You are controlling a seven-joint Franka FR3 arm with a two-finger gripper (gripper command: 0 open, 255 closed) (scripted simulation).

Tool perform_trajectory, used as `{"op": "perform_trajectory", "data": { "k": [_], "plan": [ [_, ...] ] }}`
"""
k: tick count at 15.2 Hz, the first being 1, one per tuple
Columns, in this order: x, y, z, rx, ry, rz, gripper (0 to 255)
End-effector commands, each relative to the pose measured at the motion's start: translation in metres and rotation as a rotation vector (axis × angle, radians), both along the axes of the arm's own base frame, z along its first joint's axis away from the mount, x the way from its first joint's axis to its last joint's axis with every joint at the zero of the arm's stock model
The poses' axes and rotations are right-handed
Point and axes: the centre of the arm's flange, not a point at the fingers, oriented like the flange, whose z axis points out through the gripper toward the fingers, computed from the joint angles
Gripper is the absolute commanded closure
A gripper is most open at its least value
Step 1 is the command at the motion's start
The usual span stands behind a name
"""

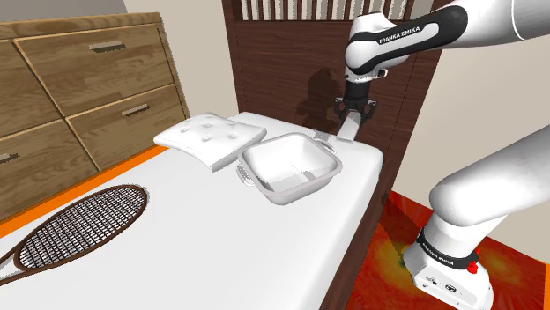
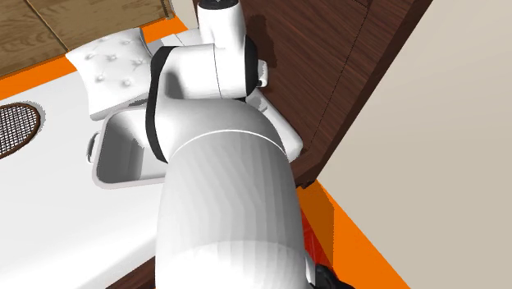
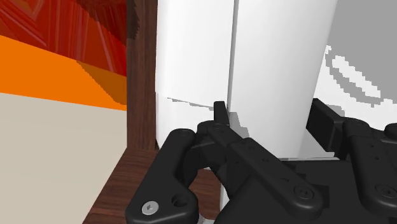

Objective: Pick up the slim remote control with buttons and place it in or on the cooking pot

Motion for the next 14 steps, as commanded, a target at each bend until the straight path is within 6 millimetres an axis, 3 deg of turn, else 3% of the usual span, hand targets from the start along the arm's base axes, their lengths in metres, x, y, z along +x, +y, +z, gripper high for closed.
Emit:
{"op": "perform_trajectory", "data": {
  "k": [1,9,14],
  "plan": [
    [0.000,0.000,0.011,0.000,0.000,0.000,255],
    [0.000,0.000,0.051,0.000,0.000,0.000,255],
    [0.015,0.064,0.053,0.000,0.000,0.000,255]
  ]
}}
